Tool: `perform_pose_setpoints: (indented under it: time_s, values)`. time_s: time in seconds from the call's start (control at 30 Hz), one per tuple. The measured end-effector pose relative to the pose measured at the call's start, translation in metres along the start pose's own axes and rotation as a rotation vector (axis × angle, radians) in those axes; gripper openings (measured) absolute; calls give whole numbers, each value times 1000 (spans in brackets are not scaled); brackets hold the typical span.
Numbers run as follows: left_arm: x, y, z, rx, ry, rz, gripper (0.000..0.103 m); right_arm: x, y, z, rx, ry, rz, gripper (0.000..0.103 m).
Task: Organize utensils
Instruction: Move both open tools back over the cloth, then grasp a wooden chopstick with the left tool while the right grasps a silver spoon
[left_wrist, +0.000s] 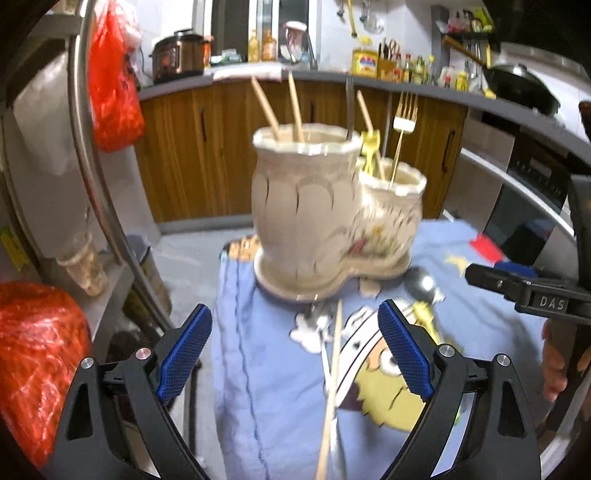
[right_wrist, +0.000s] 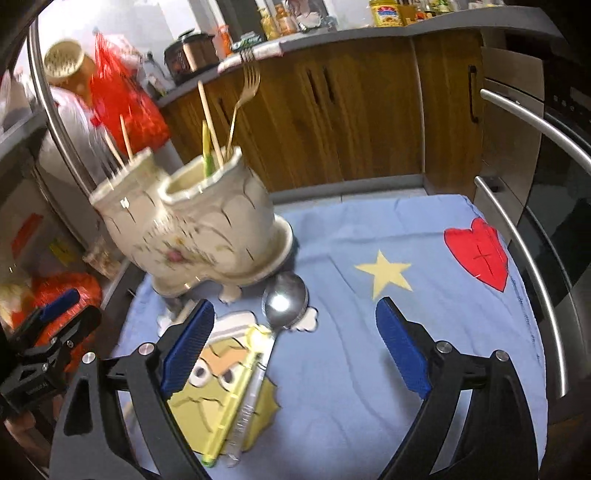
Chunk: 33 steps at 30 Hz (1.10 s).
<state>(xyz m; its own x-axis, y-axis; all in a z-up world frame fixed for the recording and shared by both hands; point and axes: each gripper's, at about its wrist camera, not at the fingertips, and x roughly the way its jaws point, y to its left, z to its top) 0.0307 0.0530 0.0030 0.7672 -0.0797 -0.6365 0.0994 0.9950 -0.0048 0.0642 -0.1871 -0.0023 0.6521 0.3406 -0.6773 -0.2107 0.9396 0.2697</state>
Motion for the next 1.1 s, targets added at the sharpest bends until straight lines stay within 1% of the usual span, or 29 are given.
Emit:
perform_pose_setpoints:
  time_s: [0.03,0.1,0.13,0.2,0.23,0.3,0.4,0.47,0.53,0.57,0.63,0.67,0.73,0.8,0.87,1.0,1.1]
  values:
    - [3,-1,-3,10,14,-3,91,4,0,-2,-8,15,-2,86]
    - [8,-4,-8,38,43,-8,91,9,0,-5,-17,41,-2,80]
    - [11,-6,-11,55,62,-11,91,11,0,-7,-19,55,-1,79]
    - [16,-9,-14,73,90,-23,91,15,0,-9,-20,78,4,70]
    - [18,-10,-16,77,99,-28,91,17,0,-10,-21,90,6,68]
    - [20,-14,-18,93,116,-43,90,21,1,-12,-26,120,17,57]
    - [22,-20,-22,131,140,-58,88,24,2,-15,-40,155,33,48]
    - [24,-23,-25,147,163,-78,81,24,6,-17,-52,169,45,43]
    - [26,-24,-27,153,186,-91,66,24,13,-19,-72,171,50,40]
    - [29,-25,-27,153,195,-90,62,23,15,-20,-79,170,52,38]
    - [33,-26,-27,153,203,-96,45,22,17,-20,-91,170,56,36]
    - [34,-27,-27,156,204,-101,42,22,19,-21,-98,171,57,35]
    - [35,-32,-27,179,194,-108,31,23,20,-21,-103,176,59,34]
    - [38,-37,-27,203,188,-112,27,24,20,-20,-105,179,55,34]
    - [42,-39,-27,209,189,-100,26,25,20,-20,-106,181,51,34]
    - [48,-42,-26,214,200,-102,19,24,18,-20,-106,187,53,33]
    - [53,-45,-25,219,208,-95,18,25,17,-21,-109,192,53,32]
